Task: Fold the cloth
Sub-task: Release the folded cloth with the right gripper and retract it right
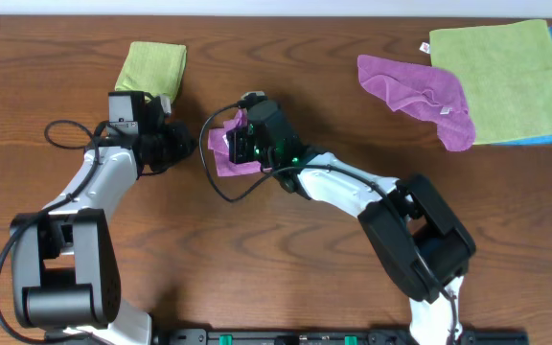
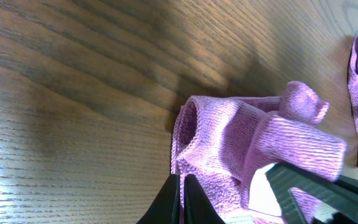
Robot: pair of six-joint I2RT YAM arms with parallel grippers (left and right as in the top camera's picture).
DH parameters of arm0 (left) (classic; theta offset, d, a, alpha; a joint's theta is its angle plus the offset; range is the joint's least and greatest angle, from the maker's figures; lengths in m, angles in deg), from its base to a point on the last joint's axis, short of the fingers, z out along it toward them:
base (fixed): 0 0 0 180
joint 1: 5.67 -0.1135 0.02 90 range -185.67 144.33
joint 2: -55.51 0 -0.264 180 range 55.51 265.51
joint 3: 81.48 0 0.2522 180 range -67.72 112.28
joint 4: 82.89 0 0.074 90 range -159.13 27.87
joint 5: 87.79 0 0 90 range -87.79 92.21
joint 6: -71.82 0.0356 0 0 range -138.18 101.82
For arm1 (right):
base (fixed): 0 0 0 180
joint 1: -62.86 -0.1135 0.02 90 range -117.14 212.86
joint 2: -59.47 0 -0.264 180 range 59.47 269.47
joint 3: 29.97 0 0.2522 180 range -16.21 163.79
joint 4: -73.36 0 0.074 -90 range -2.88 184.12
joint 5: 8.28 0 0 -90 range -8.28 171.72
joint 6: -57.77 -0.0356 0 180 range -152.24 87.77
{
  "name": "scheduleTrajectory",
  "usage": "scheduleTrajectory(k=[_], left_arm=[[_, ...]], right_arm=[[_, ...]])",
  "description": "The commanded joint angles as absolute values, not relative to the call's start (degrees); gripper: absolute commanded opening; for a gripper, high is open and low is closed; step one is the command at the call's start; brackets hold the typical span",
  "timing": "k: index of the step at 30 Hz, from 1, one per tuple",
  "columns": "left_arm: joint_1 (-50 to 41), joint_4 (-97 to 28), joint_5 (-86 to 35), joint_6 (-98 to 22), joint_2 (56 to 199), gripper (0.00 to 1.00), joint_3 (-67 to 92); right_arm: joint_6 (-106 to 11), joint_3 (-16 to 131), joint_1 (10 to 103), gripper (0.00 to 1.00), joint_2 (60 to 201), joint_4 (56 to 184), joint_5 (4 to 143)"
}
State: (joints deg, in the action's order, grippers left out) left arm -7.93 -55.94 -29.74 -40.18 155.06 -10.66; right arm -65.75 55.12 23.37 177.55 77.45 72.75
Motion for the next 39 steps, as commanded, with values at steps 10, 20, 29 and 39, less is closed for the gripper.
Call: scheduleTrajectory(k=[10,20,29,39], left_arm=[[-8.4,-55.6,-30.4,-38.9,153.9,0.06,-9.7],[-9.0,-54.7,-30.4,-38.9,152.9,0.11,-9.7],[-10.6,-48.6,-31.2,-39.0,149.6,0.95,-9.7],[-10.5,-44.5,-36.8,-43.9,149.9,0.96,-10.4]], right_arm=[[-60.9,56.9,21.8,0.99,178.0,74.7,64.3],[-59.3,56.9,24.4,0.99,172.4,81.0,70.4],[-57.6,56.9,30.9,0.99,162.4,92.5,73.2],[-50.6,56.1,39.1,0.99,145.2,119.4,73.2]])
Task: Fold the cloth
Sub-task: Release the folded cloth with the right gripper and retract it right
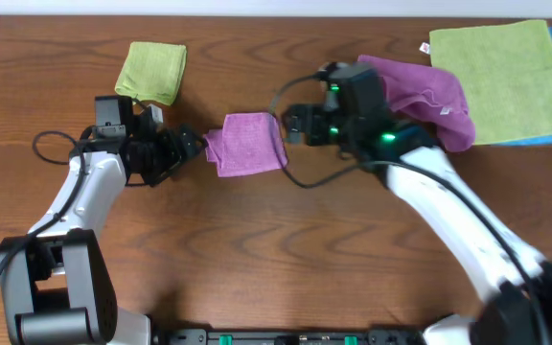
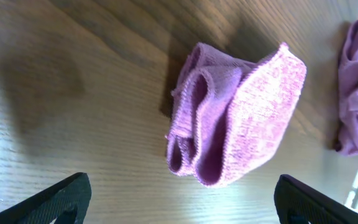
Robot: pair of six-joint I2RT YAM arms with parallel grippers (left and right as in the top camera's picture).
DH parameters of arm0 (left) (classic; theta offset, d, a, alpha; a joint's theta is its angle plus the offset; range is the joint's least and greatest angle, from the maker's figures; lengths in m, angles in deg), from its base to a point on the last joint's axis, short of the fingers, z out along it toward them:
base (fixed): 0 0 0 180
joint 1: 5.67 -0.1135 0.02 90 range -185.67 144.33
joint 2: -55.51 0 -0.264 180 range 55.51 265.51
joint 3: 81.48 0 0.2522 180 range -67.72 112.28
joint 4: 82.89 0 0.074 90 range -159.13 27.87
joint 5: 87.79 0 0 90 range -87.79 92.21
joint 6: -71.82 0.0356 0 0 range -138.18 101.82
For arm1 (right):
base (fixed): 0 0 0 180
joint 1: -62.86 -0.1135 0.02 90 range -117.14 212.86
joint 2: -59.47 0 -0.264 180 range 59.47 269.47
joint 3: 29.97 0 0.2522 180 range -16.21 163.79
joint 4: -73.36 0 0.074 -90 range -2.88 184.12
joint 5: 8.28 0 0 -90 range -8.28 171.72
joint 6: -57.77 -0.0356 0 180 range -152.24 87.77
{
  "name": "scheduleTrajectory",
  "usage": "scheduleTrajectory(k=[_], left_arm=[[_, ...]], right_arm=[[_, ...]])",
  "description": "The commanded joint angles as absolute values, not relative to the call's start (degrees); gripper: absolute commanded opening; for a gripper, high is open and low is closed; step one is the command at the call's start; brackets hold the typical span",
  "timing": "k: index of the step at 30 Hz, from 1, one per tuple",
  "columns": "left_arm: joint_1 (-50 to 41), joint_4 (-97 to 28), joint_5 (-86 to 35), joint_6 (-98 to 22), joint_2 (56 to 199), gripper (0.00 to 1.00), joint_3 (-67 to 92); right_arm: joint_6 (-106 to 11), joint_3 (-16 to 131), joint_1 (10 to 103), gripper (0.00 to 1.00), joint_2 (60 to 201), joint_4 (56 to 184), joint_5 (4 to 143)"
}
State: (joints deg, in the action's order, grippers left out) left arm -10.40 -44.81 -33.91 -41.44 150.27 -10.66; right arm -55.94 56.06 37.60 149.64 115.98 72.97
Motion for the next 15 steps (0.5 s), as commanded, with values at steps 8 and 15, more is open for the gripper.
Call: scheduleTrajectory(k=[8,15], left_arm=[[-8.2,-46.1,-39.4,-48.2,152.3,0.95,-11.5],[-3.1,-48.4,-39.7,-53.1,154.8,0.95,-11.5]], right_arm=[[-42.4,44.6,45.1,0.99,128.5,127.3,71.2],[-42.5,25.9,51.8,0.99,108.7,126.6,67.9]])
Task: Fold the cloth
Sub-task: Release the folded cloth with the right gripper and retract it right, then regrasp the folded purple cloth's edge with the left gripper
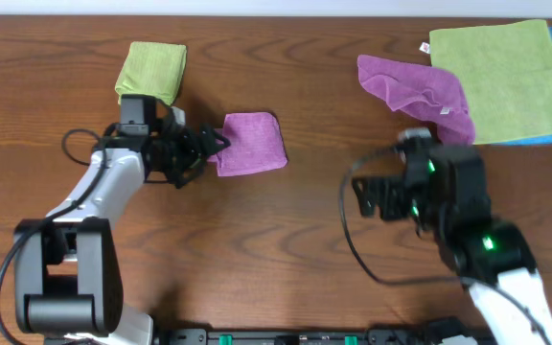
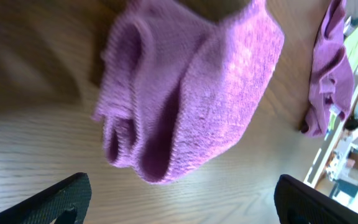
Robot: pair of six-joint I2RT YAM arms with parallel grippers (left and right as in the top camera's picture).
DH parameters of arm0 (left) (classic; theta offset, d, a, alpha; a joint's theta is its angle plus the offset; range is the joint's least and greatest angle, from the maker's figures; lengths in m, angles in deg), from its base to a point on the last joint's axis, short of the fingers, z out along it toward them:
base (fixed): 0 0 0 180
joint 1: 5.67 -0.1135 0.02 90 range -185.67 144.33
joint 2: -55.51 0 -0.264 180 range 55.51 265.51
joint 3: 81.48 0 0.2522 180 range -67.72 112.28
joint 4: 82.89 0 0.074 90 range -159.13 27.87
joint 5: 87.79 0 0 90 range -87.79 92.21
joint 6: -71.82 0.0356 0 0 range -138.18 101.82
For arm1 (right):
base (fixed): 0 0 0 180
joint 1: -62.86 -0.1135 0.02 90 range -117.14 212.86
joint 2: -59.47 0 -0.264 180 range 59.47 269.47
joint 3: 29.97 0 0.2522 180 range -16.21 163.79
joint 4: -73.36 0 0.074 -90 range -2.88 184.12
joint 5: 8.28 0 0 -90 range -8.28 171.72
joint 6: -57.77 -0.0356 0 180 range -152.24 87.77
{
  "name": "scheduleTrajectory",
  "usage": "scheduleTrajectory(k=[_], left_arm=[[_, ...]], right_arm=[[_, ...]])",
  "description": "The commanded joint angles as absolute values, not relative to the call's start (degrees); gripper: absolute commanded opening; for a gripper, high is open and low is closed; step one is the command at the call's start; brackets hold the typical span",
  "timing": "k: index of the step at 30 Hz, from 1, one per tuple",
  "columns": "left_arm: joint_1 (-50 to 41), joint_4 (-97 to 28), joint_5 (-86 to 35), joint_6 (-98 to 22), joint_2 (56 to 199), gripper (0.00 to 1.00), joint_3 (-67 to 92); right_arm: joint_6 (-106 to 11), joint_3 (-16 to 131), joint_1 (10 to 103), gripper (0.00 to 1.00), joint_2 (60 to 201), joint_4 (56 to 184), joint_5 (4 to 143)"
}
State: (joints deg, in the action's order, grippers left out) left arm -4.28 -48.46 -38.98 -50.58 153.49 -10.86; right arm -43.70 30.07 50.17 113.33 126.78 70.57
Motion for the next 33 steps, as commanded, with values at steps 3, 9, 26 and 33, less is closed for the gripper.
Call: scheduleTrajectory(k=[3,9,26,33], left_arm=[[-2.6,-48.4,-39.6,-53.6,156.2,0.95,-11.6],[-2.6,-48.4,-39.9,-54.9,159.3,0.95,-11.7],[-2.6,-55.3,-39.8,-59.6,161.9,0.95,-11.8],[-2.6,-56.6,-39.7,-60.2,163.2,0.95,-11.8]], right_arm=[[-45.8,19.3,53.6,0.99,100.8,126.5,67.5],[-51.0,8.7,54.4,0.99,87.2,128.5,66.6],[-53.4,6.1,54.4,0.99,82.4,130.2,66.7],[-53.4,6.1,54.4,0.99,82.4,130.2,66.7]])
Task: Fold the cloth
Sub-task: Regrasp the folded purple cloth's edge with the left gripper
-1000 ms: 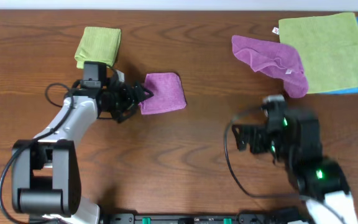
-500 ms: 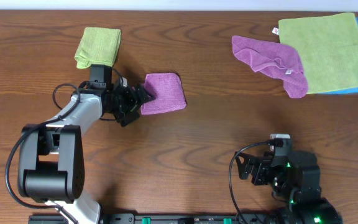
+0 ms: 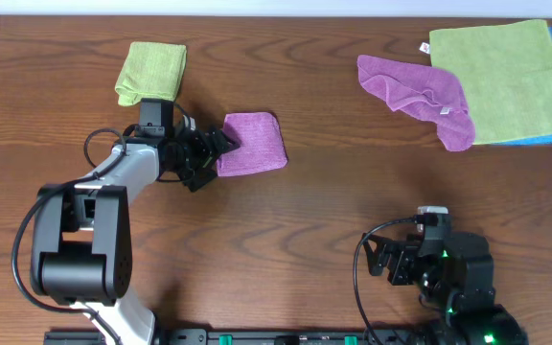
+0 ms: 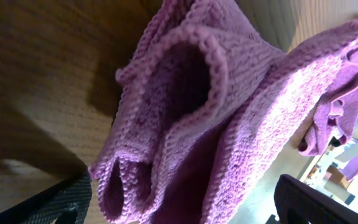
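A purple cloth [image 3: 252, 144] lies folded into a small square left of the table's middle. My left gripper [image 3: 211, 153] is open at its left edge, a finger on either side of the folded layers. The left wrist view shows the cloth [image 4: 229, 106] very close, its looped folds facing the camera. The dark fingertips [image 4: 48, 202] sit at the bottom corners, clear of the fabric. My right gripper [image 3: 379, 261] is drawn back low at the front right, far from the cloth, holding nothing that I can see.
A folded green cloth [image 3: 151, 70] lies at the back left, just behind my left arm. At the back right a crumpled purple cloth [image 3: 420, 94] lies beside a flat green cloth [image 3: 501, 81], which rests on a blue one.
My left gripper has moved in closer to the folded cloth's left edge, still open. The right arm has drawn further back to the table's front right.
First my right gripper was over the purple cloth, part of it lifted, with the left gripper shut at its edge. Then the cloth lay folded, left gripper open beside it and right gripper off to its right. The right arm has since drawn back to the front.
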Robot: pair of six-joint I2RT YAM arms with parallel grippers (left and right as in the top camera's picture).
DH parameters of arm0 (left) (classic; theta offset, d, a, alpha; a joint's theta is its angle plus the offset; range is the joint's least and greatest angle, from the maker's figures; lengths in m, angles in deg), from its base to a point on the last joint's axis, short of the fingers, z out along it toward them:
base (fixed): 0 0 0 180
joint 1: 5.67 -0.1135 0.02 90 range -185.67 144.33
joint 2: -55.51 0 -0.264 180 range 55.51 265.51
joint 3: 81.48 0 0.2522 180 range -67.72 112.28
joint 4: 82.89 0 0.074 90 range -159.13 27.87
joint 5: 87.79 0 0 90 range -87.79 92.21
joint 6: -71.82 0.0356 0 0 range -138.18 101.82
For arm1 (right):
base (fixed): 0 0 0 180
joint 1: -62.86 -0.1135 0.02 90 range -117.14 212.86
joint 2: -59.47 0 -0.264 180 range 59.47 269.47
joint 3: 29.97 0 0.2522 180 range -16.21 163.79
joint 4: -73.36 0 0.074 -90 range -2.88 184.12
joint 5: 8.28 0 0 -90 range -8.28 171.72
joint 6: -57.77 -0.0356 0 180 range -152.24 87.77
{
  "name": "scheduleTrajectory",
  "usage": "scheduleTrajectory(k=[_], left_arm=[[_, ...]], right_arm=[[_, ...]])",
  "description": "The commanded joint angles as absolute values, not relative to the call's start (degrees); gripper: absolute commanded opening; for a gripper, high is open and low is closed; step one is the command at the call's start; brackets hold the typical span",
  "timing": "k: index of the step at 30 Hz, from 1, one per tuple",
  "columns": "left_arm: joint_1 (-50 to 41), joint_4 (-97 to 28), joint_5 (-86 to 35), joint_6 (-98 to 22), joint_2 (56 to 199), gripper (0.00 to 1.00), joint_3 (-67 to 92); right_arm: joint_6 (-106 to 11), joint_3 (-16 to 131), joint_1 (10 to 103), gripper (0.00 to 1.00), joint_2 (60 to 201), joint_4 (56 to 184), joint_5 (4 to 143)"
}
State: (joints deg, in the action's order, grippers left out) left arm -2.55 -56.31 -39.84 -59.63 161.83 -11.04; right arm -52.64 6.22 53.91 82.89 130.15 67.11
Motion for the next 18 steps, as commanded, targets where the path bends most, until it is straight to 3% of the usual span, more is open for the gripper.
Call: scheduleTrajectory(k=[1,8,11,13,18], left_arm=[[-2.5,-57.0,-39.8,-60.2,163.3,0.95,-11.8],[-0.8,-59.1,-39.3,-61.1,164.5,1.0,-11.8],[0.3,-60.1,-39.2,-61.4,166.2,0.92,-11.8],[0.9,-60.9,-39.3,-63.0,167.8,0.75,-11.8],[1.6,-64.4,-40.9,-63.0,169.8,0.06,-11.8]], right_arm=[[-53.4,6.1,54.4,0.99,82.4,130.3,66.7],[-53.4,6.1,54.4,0.99,82.4,130.3,66.7],[-53.4,6.1,54.4,0.99,82.4,130.2,66.7],[-53.4,6.1,54.4,0.99,82.4,130.3,66.7],[-53.4,6.1,54.4,0.99,82.4,130.3,66.7]])
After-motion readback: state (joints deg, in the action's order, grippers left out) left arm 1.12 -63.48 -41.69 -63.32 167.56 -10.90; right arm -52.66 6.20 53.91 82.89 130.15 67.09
